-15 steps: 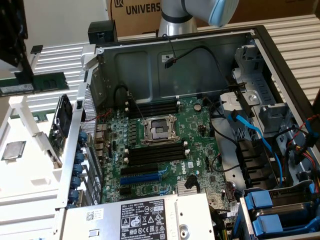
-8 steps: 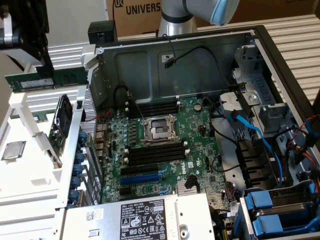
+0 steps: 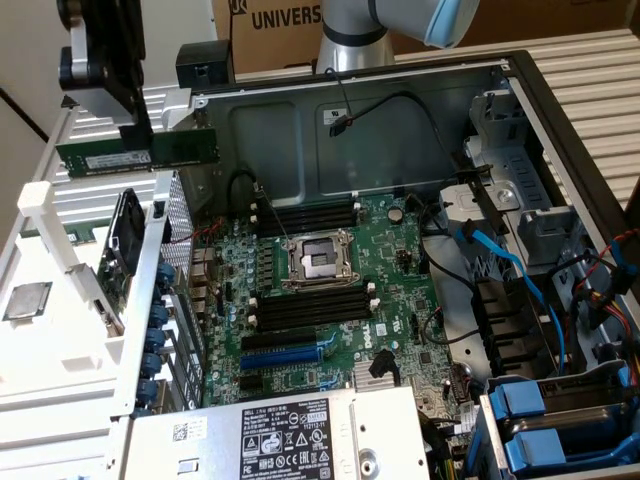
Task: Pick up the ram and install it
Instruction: 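Pick up the ram and move it above insertion slot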
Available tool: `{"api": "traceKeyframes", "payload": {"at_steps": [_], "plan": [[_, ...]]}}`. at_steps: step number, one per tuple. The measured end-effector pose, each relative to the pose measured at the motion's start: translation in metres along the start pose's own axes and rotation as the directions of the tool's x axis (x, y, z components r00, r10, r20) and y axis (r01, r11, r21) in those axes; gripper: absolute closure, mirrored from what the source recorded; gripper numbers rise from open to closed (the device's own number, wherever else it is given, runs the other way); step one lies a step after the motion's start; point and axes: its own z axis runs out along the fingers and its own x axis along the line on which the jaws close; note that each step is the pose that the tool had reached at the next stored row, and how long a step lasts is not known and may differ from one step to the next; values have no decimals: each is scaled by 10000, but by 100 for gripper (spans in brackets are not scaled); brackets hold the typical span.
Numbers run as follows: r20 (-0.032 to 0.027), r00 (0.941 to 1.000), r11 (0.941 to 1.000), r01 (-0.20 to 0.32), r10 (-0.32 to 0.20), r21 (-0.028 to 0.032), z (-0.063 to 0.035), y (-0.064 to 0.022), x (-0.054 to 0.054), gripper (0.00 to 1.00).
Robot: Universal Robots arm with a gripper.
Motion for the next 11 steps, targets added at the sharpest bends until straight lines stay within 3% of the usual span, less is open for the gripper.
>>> {"api": "traceKeyframes", "payload": {"at_steps": [4, 11], "plan": [[-8, 10000, 10000, 14, -14, -70, -16, -140, -2, 88], [-12, 9999, 9999, 108, -108, -85, -43, -396, -6, 88]]}}
